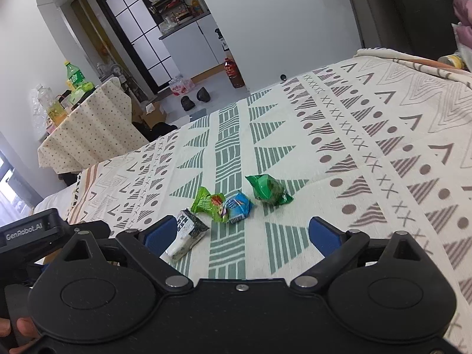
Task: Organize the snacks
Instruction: 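Move both open tools from the box back to the snack pile, then grasp the white printed pack with left tool while right tool grasps green-wrapped candy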
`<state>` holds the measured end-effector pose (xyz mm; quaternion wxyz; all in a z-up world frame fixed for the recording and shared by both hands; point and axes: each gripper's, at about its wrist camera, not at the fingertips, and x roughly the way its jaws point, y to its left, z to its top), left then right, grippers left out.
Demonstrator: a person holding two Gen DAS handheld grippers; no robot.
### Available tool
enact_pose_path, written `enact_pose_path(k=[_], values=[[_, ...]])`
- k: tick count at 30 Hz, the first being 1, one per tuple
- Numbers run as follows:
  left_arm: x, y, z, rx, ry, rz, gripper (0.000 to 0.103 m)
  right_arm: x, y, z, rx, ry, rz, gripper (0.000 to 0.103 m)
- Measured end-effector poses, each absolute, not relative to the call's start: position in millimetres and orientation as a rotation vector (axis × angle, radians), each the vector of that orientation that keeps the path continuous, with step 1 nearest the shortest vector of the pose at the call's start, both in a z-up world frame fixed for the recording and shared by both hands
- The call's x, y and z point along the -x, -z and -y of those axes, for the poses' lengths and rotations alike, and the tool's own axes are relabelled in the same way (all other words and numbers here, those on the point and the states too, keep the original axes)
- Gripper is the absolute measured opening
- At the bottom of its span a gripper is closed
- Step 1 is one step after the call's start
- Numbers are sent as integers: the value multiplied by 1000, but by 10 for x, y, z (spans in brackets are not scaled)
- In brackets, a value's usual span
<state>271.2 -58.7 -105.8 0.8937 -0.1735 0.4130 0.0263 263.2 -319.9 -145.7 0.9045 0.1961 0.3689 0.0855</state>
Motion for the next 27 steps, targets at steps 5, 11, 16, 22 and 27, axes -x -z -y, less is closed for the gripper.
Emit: enact_pose_path(k=[5, 11, 16, 22, 27], values=[[-2873, 1178, 643, 372, -75, -858, 100, -2819, 1574, 3205, -401, -191, -772, 89], [-3068, 1389, 708, 393, -88, -877, 99, -3037, 1727, 3228, -393, -192, -784, 85], [-3232, 1574, 758, 407, -107, -887, 97, -3232, 1886, 3249, -390, -191, -805, 79], [-3433, 1764, 832, 420, -130, -907, 96, -3431, 2023, 3219, -369, -208, -812, 75], [-3563, 1911, 909, 409, -152, -926, 96, -3579, 2144, 3222, -368, -205, -822, 72]])
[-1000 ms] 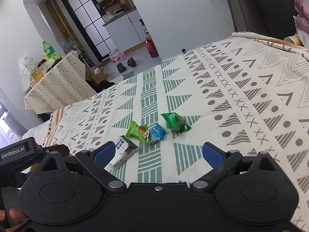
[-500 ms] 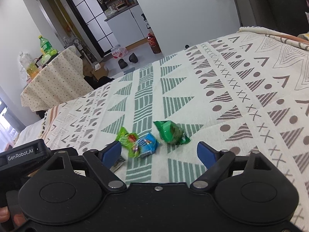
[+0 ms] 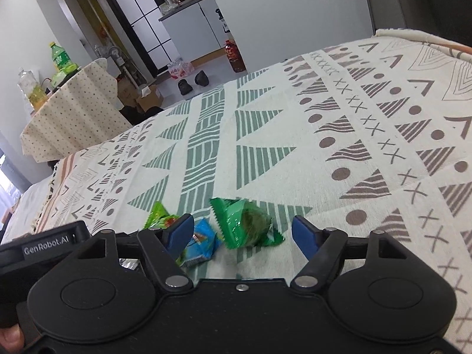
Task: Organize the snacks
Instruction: 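Grasp the white printed pack with left tool while right tool grasps green-wrapped candy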
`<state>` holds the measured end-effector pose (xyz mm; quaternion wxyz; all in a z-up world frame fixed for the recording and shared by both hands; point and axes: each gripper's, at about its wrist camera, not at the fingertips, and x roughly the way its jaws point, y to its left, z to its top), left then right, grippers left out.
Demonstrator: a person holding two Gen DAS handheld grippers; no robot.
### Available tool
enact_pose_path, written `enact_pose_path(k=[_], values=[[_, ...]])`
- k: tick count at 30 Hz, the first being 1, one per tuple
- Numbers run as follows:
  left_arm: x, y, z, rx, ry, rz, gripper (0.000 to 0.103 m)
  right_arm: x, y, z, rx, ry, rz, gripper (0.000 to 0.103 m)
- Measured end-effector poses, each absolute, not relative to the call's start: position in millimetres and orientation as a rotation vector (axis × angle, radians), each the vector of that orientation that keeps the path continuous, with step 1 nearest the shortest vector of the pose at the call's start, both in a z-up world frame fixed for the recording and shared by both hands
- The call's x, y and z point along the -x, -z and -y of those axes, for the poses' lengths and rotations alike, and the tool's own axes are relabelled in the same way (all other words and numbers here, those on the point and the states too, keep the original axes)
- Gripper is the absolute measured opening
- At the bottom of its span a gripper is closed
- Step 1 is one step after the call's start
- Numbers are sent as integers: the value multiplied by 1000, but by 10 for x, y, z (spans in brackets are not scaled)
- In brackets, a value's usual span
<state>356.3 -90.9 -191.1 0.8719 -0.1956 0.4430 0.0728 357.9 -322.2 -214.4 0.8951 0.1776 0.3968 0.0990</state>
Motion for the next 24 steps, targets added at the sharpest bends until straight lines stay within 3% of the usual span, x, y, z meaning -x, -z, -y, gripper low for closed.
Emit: enact_pose_path(k=[12, 16, 21, 24], values=[[-3644, 2070, 962, 371, -223, -946, 83, -3704, 2296, 3144, -343, -220, -834, 65], [-3634, 2060, 970, 351, -208, -943, 73, -3701, 2307, 3159, -343, -215, -844, 41], [-3573, 2009, 922, 351, -182, -941, 59, -3630, 2245, 3236, -365, -181, -830, 37], [-3512, 1963, 898, 339, -161, -943, 57, -3575, 2194, 3239, -371, -175, -822, 36]])
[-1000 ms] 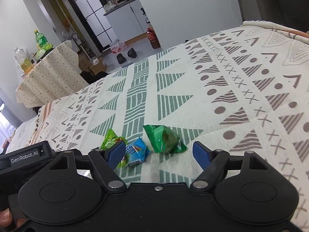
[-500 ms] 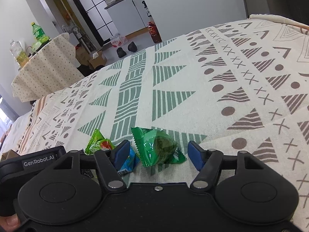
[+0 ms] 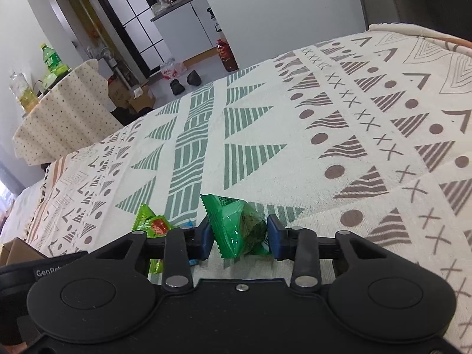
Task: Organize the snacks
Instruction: 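Grasp the white printed pack with left tool while right tool grasps green-wrapped candy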
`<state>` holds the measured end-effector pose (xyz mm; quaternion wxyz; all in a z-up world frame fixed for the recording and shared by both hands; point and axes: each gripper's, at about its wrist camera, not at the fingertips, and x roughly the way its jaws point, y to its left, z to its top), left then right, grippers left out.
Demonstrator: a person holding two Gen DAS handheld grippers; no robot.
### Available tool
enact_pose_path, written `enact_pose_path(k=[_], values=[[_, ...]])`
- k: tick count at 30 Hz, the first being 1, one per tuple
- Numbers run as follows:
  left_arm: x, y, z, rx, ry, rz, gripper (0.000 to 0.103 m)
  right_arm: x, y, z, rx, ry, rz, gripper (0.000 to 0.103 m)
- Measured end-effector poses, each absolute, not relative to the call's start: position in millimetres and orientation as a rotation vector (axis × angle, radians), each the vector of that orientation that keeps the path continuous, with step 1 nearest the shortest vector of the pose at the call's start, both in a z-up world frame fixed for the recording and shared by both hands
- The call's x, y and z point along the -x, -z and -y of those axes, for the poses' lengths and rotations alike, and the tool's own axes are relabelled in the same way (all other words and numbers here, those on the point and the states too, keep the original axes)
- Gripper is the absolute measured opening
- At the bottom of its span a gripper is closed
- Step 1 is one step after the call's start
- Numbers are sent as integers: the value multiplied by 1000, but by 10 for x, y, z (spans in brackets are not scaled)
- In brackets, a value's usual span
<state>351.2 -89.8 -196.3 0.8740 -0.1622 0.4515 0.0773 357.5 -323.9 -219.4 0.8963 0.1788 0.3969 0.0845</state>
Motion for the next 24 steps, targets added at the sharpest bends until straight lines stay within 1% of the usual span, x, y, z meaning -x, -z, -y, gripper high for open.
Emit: enact_pose_path(k=[12, 24], values=[[-3112, 1615, 629, 357, -113, -892, 55, -3254, 1888, 3028, -370, -203, -798, 36], [-2736, 1263, 320, 392, -98, -826, 55, -2923, 1537, 2606, -342, -249, -778, 36]])
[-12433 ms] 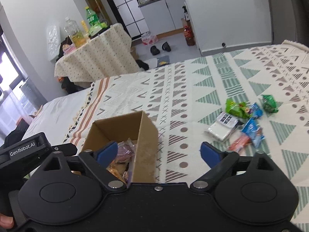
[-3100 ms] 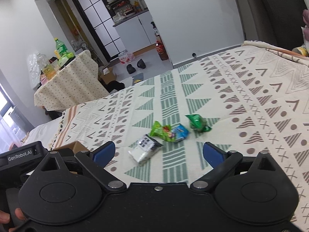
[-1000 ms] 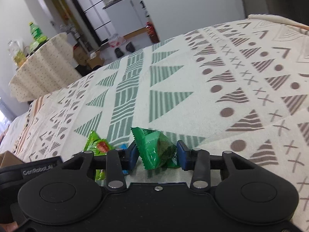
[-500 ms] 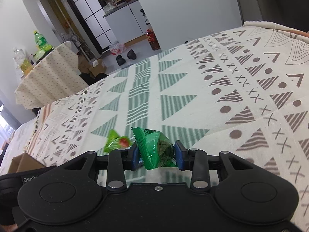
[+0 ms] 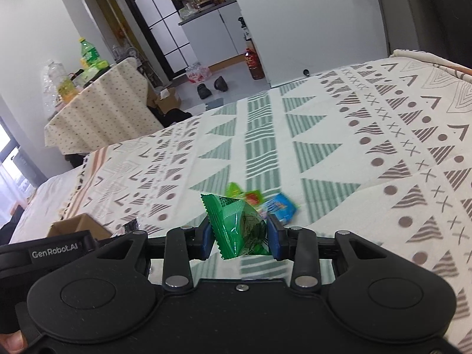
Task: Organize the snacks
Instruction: 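Grasp the white printed pack with left tool while right tool grasps green-wrapped candy, then carry white pack with left tool into the box while right tool drops green candy there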
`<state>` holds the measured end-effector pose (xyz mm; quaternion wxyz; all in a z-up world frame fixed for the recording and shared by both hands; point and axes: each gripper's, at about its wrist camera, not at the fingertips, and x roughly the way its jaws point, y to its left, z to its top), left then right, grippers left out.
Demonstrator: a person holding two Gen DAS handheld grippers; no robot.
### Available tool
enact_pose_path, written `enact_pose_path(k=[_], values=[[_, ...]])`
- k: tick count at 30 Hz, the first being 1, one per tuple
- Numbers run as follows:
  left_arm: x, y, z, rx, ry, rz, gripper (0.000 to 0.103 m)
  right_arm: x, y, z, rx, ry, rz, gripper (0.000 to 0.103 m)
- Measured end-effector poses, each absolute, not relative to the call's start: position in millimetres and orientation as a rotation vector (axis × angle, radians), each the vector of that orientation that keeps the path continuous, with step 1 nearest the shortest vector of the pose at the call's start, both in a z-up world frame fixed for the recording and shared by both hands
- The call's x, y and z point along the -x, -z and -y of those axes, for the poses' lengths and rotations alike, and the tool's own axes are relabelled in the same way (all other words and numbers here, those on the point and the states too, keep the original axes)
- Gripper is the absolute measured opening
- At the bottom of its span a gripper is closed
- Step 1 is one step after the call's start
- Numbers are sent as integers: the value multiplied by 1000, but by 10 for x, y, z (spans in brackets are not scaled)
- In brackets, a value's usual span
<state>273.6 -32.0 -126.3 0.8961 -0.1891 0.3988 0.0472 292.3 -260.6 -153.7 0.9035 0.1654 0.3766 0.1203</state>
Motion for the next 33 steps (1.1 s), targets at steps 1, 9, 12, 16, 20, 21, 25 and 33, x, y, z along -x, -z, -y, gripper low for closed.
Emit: enact_pose_path(k=[1, 9, 12, 16, 20, 21, 25, 33], values=[[-2709, 1243, 290, 395, -98, -820, 55, -2899, 1512, 2566, -341, -253, -777, 36], [-2518, 1097, -10, 456, -131, -778, 55, -2743, 1281, 2239, -321, -288, -759, 36], [-2476, 1010, -144, 492, -138, -759, 55, -2720, 1194, 2111, -309, -301, -748, 36], [-2412, 926, -312, 509, -158, -733, 55, -2701, 1087, 1933, -295, -321, -733, 36], [-2333, 905, -501, 522, -188, -725, 55, -2677, 1003, 1733, -278, -342, -724, 36], [-2320, 908, -553, 534, -195, -725, 55, -2669, 991, 1682, -276, -346, -724, 36], [-2281, 890, -754, 570, -225, -711, 55, -2649, 952, 1463, -263, -369, -723, 36], [-2215, 873, -1098, 635, -280, -681, 55, -2656, 945, 1031, -236, -413, -732, 36]])
